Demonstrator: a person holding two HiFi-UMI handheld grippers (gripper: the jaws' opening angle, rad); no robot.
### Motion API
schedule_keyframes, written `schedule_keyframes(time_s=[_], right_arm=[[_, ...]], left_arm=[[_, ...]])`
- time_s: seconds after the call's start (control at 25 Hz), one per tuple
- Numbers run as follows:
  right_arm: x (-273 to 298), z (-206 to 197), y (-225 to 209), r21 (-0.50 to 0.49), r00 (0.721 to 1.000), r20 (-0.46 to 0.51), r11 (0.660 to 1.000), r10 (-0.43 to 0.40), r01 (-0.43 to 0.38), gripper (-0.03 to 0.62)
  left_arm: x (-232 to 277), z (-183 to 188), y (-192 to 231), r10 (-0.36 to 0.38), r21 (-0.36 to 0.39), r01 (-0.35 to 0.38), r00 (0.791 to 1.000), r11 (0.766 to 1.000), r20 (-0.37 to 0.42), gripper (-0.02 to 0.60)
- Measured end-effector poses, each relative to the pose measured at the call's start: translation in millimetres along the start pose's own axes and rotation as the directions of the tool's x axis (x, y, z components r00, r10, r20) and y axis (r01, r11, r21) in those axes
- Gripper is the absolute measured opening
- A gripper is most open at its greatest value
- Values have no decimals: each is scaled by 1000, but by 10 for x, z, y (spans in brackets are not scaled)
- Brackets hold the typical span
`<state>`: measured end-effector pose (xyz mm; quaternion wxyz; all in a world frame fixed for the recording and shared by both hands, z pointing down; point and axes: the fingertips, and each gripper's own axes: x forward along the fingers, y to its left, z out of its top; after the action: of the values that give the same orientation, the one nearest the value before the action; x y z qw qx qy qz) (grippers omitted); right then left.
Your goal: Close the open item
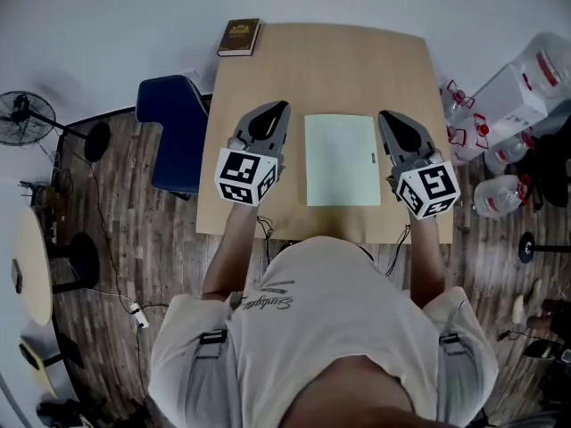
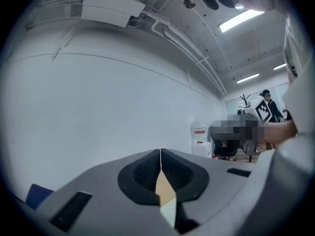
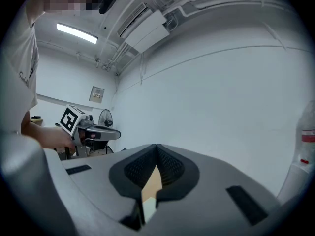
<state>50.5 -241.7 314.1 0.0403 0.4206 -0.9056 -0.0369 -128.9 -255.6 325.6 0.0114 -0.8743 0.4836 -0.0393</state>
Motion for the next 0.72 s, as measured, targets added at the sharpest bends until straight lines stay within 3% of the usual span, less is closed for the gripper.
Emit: schedule_keyframes(time_s=[0.24,0.72], right_arm=[[-86,124,-54,-4,998,36,999,-52,52,-5],[-219,-153,-101,22,998,-8,997,-69,69,-5]], left_arm=[[46,89,-117,-28,34,28,1000,999,-3,15],[52,-100,-176,-44,-1,44,998,999,-42,15]])
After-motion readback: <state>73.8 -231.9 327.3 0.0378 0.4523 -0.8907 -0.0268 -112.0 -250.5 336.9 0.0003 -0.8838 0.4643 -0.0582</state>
